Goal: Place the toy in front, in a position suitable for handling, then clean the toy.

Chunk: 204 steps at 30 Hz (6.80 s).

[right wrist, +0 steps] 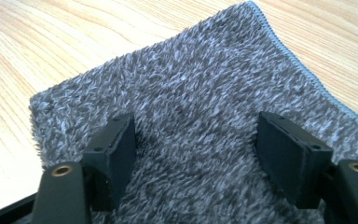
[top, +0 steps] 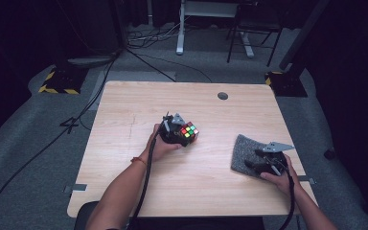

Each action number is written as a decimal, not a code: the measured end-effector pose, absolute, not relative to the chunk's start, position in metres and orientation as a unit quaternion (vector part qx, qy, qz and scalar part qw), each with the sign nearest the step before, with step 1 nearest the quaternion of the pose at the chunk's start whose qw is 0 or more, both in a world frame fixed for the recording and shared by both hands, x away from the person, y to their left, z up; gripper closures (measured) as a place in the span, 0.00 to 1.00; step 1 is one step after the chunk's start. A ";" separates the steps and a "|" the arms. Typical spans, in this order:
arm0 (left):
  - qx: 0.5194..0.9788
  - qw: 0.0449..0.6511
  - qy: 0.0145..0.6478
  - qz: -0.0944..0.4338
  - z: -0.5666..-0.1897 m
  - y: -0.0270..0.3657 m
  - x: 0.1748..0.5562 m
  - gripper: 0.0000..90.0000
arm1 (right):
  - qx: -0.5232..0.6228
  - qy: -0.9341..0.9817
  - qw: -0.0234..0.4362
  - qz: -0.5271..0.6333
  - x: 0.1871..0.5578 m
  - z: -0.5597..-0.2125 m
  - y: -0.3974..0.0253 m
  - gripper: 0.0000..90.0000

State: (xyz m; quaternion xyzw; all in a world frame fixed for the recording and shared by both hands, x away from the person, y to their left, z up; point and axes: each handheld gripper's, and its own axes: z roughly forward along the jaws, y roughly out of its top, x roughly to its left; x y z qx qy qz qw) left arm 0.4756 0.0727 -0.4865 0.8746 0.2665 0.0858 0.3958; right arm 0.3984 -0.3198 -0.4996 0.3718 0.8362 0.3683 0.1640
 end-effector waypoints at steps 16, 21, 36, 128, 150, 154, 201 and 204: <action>0.908 0.384 0.162 0.040 -0.487 0.080 0.375 0.33 | 0.314 0.873 0.127 0.350 0.386 -0.493 -0.312 0.36; 0.906 0.383 0.172 0.048 -0.490 0.076 0.368 0.21 | 0.277 0.889 0.111 0.348 0.377 -0.491 -0.303 0.37; 0.912 0.367 0.174 0.055 -0.499 0.071 0.374 0.26 | 0.273 0.889 0.123 0.346 0.372 -0.491 -0.285 0.30; 0.927 0.358 0.080 0.078 -0.463 0.027 0.374 0.37 | 0.127 0.881 0.124 0.439 0.349 -0.409 -0.211 0.88; 0.923 0.369 0.075 0.080 -0.452 0.028 0.373 0.38 | 0.145 0.891 0.176 0.392 0.354 -0.411 -0.200 0.88; 0.917 0.382 0.081 0.081 -0.449 0.034 0.373 0.38 | 0.171 0.890 0.166 0.388 0.361 -0.424 -0.214 0.88; 0.931 0.344 0.066 0.104 -0.451 0.015 0.365 0.38 | 0.090 0.890 0.169 0.415 0.334 -0.404 -0.180 0.88; 0.929 0.350 0.074 0.100 -0.452 0.018 0.365 0.38 | 0.097 0.888 0.186 0.409 0.339 -0.404 -0.172 0.88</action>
